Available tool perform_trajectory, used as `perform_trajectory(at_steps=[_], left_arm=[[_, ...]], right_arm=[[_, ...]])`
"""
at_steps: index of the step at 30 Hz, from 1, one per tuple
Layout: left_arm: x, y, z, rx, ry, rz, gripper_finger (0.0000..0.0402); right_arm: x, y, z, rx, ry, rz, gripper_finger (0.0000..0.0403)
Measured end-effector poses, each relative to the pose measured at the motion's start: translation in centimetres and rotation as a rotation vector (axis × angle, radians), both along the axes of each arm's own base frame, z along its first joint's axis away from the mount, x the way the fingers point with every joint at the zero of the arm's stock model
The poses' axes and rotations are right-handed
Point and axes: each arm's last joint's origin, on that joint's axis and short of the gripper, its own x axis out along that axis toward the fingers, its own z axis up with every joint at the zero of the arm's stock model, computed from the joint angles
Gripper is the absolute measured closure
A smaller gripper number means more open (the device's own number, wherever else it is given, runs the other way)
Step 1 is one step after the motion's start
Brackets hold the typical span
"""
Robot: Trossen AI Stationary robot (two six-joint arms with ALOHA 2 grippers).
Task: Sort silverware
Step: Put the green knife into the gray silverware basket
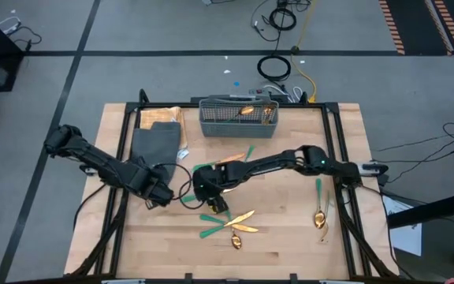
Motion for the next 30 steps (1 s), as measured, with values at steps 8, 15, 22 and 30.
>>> perform_trajectory(at_steps=[8,15,22,30], left_arm=[[-0.8,-0.8,0.1,0.022,0.027,-0.029,0.0358],[-1.1,-1.5,0.1,0.022,0.026,-0.069,0.0358],[-1.3,-1.8,0.1,0.032,0.017,-0.095,0.0358],[-1.5,-2.2,0.1,0.045,0.011,-0.125,0.0358]], right_arm=[[0.0,-1.3,-0.9,-0.073,0.071,-0.080,0.0170],[-0.8,-1.7,-2.2,-0.067,0.207,-0.107,0.0266],[-1.0,-1.2,-3.4,-0.077,0.249,-0.112,0.0389],[-1.2,-0.4,-2.8,-0.100,0.240,-0.111,0.0400]])
